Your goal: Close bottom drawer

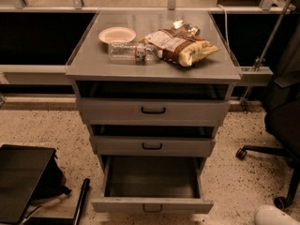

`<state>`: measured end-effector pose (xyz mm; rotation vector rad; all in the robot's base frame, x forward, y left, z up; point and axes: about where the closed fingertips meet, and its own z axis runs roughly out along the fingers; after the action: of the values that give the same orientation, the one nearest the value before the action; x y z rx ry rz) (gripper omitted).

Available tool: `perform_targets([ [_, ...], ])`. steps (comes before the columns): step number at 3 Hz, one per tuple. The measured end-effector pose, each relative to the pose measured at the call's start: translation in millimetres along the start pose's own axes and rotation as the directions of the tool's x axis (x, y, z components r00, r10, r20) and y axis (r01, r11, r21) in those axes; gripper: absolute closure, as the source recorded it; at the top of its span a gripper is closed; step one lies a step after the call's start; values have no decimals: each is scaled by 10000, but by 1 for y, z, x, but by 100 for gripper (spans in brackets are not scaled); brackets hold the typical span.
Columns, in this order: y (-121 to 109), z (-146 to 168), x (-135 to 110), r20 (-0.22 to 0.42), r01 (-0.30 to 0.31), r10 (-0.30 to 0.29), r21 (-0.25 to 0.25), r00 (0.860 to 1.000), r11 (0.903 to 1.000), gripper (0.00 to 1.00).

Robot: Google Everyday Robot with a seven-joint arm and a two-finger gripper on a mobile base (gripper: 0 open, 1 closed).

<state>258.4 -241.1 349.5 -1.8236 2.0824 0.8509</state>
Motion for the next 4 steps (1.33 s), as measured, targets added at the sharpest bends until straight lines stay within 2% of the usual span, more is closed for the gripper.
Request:
perform_targets([
  [1, -37, 33, -1, 1521, 1267, -1322, 454, 9795, 9909, 0],
  [2, -56, 51, 9, 1832, 1736, -1853, 780, 9655, 9817, 0],
  [3, -56, 51, 9, 1832, 1736, -1853, 780, 9655, 9817, 0],
  [4, -45, 86, 39, 1466, 1500, -1598, 753, 9762, 9858, 0],
])
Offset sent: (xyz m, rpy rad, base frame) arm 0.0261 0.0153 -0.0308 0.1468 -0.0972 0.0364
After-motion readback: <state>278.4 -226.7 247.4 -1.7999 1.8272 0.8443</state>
